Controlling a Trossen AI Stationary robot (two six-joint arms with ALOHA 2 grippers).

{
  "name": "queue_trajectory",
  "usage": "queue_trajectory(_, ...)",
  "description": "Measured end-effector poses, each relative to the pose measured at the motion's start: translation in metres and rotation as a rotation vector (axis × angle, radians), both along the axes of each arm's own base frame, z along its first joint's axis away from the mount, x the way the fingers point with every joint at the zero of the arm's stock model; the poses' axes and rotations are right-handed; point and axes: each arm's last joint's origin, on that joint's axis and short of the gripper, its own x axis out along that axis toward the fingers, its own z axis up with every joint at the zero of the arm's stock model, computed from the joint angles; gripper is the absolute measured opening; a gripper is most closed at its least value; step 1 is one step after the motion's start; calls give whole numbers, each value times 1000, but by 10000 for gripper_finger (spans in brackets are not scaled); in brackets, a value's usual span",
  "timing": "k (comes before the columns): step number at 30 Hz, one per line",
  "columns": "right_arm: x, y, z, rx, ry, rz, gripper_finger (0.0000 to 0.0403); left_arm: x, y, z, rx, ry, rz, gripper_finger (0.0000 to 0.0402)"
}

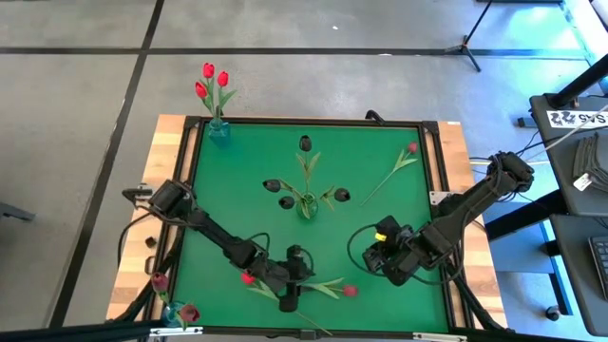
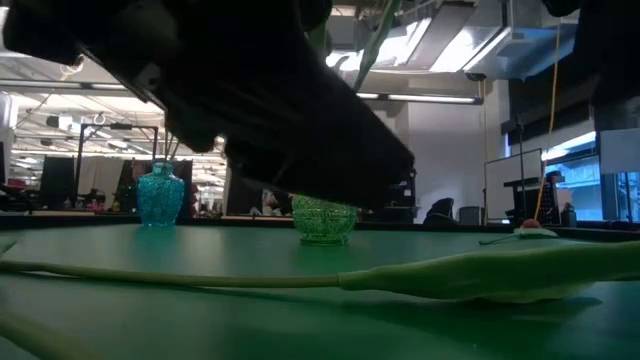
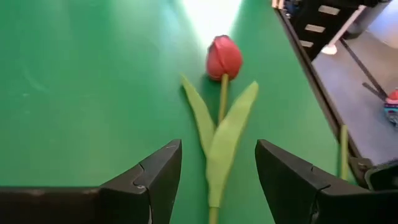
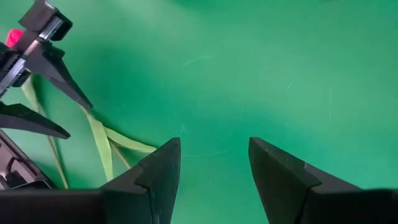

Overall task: Sort flowers into vase by color
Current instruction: Put the dark red tulip into the bottom bottom blue vase

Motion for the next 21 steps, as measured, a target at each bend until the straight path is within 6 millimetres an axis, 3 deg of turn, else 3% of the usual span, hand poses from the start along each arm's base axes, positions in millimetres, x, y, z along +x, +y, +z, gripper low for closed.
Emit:
queue_trajectory(5, 0, 0, 0, -2, 3, -4, 191, 6, 2, -8, 36, 10, -28, 201)
queue_trajectory(11, 0, 0, 0, 0, 3, -8, 191, 20, -12, -27, 49, 34, -89, 201)
queue_trajectory(21, 0, 0, -1, 7, 8, -6, 191, 44, -12, -35, 37, 40, -86, 192)
